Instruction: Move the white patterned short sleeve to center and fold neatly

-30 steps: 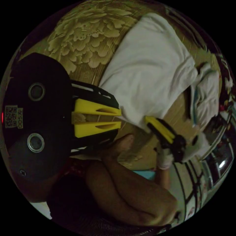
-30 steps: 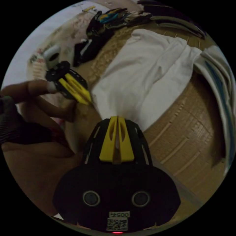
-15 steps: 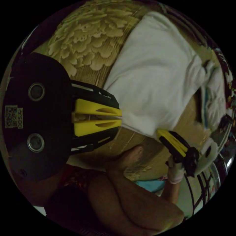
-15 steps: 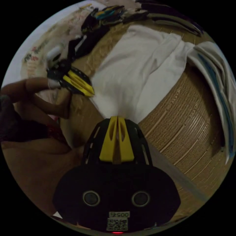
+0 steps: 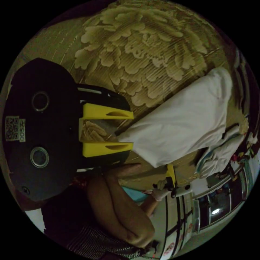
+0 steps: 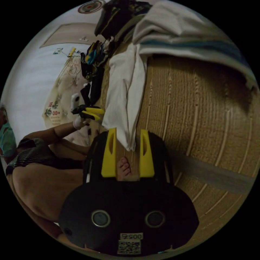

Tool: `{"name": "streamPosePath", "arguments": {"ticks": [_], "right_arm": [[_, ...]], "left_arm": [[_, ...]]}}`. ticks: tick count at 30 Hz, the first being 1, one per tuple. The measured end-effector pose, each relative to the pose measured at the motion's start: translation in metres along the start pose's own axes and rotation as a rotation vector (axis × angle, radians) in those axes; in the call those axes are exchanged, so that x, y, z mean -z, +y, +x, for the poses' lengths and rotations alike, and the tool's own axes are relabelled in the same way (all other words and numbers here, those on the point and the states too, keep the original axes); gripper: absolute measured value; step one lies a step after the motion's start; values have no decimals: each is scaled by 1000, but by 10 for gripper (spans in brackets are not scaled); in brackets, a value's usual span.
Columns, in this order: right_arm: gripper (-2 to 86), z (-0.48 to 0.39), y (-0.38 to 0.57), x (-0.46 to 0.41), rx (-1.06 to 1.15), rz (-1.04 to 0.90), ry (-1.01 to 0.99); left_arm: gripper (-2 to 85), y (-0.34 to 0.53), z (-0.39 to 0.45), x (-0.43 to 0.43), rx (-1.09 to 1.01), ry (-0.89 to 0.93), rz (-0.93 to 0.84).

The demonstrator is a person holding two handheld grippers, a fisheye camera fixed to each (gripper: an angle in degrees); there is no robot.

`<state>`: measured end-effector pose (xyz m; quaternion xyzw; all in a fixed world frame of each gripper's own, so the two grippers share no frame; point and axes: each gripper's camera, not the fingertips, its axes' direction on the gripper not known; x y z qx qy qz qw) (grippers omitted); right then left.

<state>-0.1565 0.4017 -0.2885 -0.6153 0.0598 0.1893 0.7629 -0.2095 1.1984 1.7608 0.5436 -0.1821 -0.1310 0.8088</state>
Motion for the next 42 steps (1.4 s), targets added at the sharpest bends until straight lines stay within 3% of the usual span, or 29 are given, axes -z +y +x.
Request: {"name": "streamPosePath", "arguments": {"ticks": [8,13,18,25,33,42], "right_arm": [[63,23,26,29,51,-82,-106],[21,39,43,53,3,-93,-233],[11,34,75,116,55,35,-451],[-4,-20,111,223,268,185,-621],[-5,-50,116,354,353,419,-592],[-3,-123,128,526,580,700,-175]], "left_arm": [[132,-39,-20,-1,36,246,23],[59,-68,-33,-4,81,371,-16],[48,-90,-8,62,-30,507,55],[47,-140,59,173,-205,506,83],[47,-272,111,272,-321,406,233],[47,-421,202,351,-556,317,475]]}}
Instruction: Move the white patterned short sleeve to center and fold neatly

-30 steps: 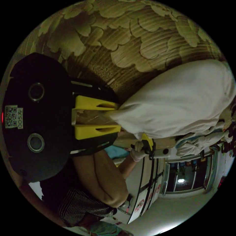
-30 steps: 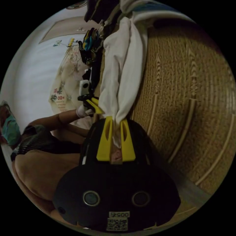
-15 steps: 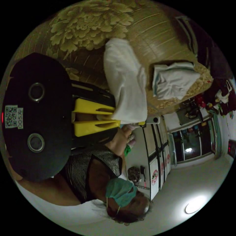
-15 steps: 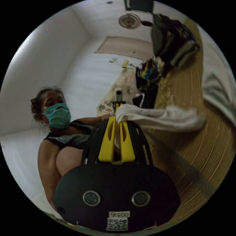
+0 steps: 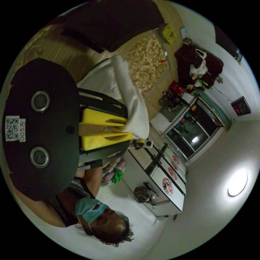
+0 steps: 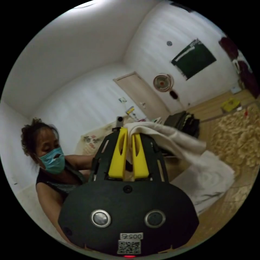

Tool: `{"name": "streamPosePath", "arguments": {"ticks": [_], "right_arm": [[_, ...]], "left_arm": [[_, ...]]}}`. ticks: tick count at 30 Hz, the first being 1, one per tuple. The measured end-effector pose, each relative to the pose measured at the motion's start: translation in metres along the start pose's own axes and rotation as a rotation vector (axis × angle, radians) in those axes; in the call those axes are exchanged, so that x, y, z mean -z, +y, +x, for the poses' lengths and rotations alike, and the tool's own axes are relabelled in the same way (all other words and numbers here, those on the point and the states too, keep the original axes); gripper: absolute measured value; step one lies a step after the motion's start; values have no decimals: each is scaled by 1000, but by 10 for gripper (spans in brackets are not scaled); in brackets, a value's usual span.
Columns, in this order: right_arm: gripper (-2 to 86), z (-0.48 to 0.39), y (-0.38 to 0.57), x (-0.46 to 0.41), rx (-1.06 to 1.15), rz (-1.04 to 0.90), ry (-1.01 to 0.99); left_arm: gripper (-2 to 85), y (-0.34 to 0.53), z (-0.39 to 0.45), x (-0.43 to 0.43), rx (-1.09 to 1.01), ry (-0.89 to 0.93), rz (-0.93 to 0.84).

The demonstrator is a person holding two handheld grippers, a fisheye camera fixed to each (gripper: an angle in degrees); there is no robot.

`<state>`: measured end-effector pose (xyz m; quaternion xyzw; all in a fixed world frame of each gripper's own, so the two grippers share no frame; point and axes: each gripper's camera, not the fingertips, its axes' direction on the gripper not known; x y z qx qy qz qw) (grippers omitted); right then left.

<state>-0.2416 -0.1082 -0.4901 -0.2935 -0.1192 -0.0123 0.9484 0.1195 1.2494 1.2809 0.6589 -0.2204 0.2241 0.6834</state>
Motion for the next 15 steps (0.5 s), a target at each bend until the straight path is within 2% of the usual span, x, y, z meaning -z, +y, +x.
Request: {"name": "streamPosePath", "arguments": {"ticks": [3,7,13,14,15], "right_arm": [[-1,-11,-4,20,-25,-14,134],[6,4,33,32,-219,-41,216],[25,34,120,27,-555,-185,458],[29,33,130,29,-583,-144,437],[30,32,133,31,-601,-108,406]], "left_arm": [[48,-18,-20,-26,43,-39,-16],[49,-5,-68,-73,177,-37,-89],[50,79,-160,-180,497,-93,-307],[51,95,-171,-196,538,-96,-320],[51,106,-176,-201,559,-61,-254]]}}
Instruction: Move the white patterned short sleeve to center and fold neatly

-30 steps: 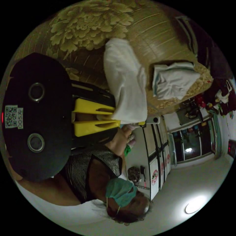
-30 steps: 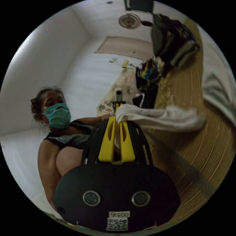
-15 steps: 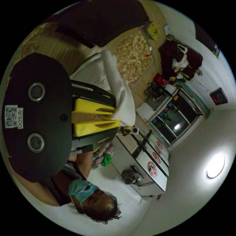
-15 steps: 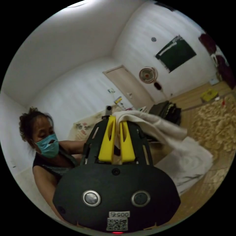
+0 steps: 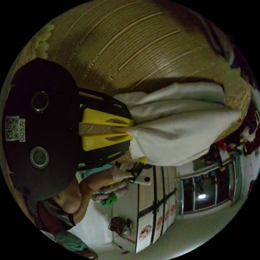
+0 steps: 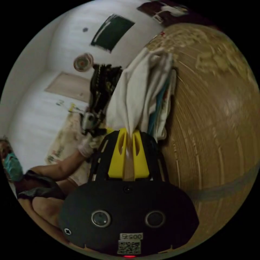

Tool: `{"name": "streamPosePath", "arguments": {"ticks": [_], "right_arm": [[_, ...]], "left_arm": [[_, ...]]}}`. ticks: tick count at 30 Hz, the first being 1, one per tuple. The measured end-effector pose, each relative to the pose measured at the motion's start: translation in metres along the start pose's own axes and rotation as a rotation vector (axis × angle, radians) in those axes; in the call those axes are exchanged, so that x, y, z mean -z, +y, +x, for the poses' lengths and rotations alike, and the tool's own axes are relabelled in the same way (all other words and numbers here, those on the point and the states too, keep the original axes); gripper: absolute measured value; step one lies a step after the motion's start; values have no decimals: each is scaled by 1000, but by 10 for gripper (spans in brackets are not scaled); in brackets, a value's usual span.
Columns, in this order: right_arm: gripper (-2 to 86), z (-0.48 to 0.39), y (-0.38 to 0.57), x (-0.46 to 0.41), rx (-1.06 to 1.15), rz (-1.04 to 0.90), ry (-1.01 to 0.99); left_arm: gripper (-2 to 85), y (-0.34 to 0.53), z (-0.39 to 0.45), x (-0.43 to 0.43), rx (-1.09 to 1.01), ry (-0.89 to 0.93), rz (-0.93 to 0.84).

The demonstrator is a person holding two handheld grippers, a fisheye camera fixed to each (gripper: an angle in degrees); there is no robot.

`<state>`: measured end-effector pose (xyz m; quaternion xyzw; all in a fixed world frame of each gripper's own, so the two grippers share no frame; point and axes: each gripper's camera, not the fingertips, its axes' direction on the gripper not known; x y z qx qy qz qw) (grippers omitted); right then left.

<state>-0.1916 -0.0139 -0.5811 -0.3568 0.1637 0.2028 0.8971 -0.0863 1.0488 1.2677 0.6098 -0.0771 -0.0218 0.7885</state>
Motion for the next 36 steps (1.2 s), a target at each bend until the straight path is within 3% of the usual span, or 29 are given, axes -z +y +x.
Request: {"name": "streamPosePath", "arguments": {"ticks": [4,11,18,22,26,31,34,36], "right_arm": [[34,-22,14,15,-15,36,-34],[-6,-125,3,35,248,134,232],[-10,-212,-49,-42,423,15,418],[-10,-227,-46,-110,485,-200,793],[-10,-263,-34,-132,485,-127,785],[-10,-322,-39,-141,512,20,736],[-10,-331,-52,-180,462,-100,783],[-10,-330,-54,-209,416,-187,785]], "left_arm": [[51,11,-2,4,22,121,151],[1,13,74,28,-207,-263,259],[-6,-57,134,-32,-343,-618,146],[-6,-61,113,-77,-318,-801,-7],[-6,-40,98,-76,-321,-734,92],[-7,-24,128,-68,-443,-887,212],[-6,-40,110,-96,-445,-863,-38],[-6,-42,86,-108,-419,-872,-90]]}}
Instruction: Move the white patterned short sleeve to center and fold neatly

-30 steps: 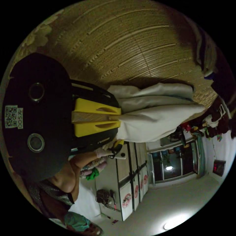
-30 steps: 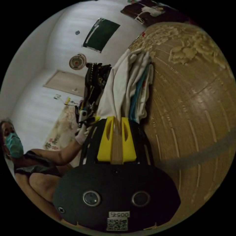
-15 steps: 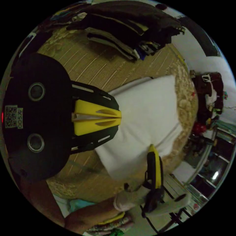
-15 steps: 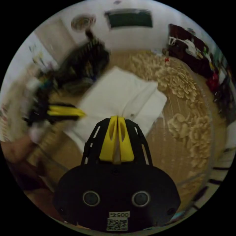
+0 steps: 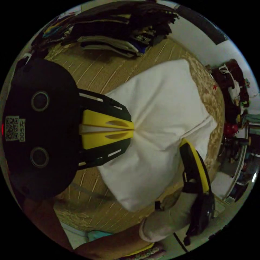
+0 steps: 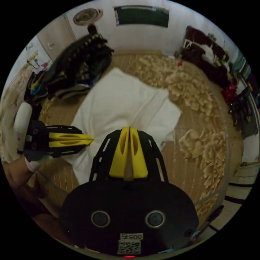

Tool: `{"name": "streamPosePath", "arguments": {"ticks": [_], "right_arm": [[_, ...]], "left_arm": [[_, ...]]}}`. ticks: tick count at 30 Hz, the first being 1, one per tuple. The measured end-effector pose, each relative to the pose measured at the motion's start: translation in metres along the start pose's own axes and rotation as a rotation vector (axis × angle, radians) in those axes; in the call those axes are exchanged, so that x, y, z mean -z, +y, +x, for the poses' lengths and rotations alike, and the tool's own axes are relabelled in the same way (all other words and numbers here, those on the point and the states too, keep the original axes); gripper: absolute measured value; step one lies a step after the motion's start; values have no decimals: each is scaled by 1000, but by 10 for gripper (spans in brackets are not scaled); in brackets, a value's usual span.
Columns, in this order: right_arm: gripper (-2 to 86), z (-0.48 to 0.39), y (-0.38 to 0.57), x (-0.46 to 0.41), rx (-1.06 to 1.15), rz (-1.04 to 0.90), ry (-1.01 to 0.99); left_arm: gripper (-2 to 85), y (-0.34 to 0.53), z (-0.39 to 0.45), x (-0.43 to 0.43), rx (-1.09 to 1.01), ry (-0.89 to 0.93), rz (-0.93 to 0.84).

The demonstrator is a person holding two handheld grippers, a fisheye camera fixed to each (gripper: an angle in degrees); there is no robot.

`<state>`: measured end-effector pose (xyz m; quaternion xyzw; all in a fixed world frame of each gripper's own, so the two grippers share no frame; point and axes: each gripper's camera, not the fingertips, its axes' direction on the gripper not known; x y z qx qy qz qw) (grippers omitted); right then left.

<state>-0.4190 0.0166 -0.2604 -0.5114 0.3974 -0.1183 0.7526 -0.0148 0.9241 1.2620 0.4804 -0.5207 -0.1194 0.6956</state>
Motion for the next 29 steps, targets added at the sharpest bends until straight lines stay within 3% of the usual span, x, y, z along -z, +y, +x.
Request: {"name": "streamPosePath", "arguments": {"ticks": [7,10,14,17,19,22,27,29], "right_arm": [[-10,-82,-26,-10,-27,32,10],[-10,-120,-36,-15,-52,65,31],[-10,-169,-42,-9,-147,169,-2],[-10,-212,-40,14,-193,330,68],[-10,-245,-43,24,-165,387,99],[-9,-304,-57,26,-106,428,-45],[-1,-420,-100,10,72,429,-241],[26,-484,-130,-3,170,369,-344]], "left_arm": [[-2,52,-33,-15,3,91,-5],[-2,83,-59,-23,106,213,-14],[-2,160,-87,-10,165,275,139],[-2,242,-111,29,148,213,297],[-1,297,-131,45,110,184,290],[2,405,-172,59,87,54,186],[23,631,-259,85,364,-250,100],[72,707,-288,92,498,-318,102]]}}
